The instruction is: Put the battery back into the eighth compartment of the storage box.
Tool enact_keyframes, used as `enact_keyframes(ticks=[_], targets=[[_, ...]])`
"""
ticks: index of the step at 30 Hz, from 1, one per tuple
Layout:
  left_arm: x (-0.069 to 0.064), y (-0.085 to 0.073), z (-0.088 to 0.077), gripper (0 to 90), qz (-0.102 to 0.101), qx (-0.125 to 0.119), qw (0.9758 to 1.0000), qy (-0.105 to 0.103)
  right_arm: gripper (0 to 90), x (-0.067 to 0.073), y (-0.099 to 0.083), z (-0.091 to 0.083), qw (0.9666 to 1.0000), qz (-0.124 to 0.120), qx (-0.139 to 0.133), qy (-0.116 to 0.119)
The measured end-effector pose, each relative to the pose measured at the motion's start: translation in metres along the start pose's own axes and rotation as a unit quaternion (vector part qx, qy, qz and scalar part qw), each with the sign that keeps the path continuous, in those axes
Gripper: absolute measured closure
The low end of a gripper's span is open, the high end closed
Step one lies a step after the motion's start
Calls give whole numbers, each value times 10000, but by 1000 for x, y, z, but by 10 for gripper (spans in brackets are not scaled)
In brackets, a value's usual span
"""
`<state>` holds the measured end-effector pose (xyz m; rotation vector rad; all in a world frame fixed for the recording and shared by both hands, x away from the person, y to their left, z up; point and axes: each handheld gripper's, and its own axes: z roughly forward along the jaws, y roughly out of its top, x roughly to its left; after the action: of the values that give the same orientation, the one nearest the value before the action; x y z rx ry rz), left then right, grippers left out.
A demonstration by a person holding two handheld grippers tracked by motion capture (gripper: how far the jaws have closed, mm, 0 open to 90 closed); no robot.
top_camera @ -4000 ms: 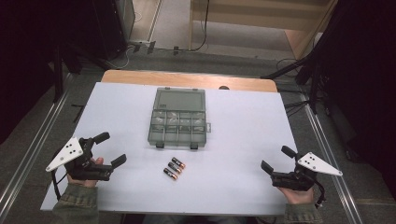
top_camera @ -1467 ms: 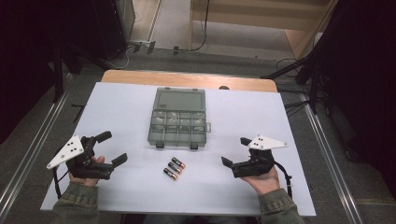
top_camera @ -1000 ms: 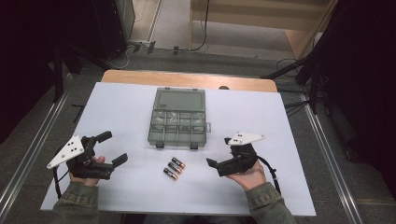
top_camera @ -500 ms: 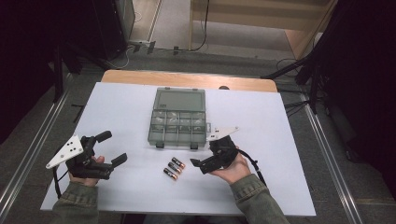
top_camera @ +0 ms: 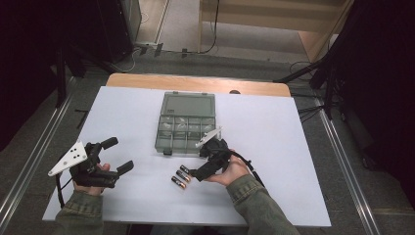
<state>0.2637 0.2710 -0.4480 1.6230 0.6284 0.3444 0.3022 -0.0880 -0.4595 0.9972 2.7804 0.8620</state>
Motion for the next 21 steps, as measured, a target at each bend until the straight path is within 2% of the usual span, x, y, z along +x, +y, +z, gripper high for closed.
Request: enact_keyframes(ticks=[3, 14, 18, 20, 21], targets=[[0, 0, 0, 0, 4, 10, 10000, -11, 0, 3, 6, 4, 9999, -77, 111, 8], [1, 0, 1, 0, -16, -18, 10000, -6, 0, 8, 22, 19, 9985, -107, 527, -47], [1, 0, 2, 0, -13, 6, 10000, -26, 61, 8, 28, 24, 9976, -88, 676, 72], [1, 0, 2, 0, -24, 20, 10000, -44, 148, 9, 31, 29, 9956, -151, 897, 210], [1, 0, 3, 0, -40, 15, 10000, -50, 159, 9, 32, 30, 9952, -143, 944, 215]])
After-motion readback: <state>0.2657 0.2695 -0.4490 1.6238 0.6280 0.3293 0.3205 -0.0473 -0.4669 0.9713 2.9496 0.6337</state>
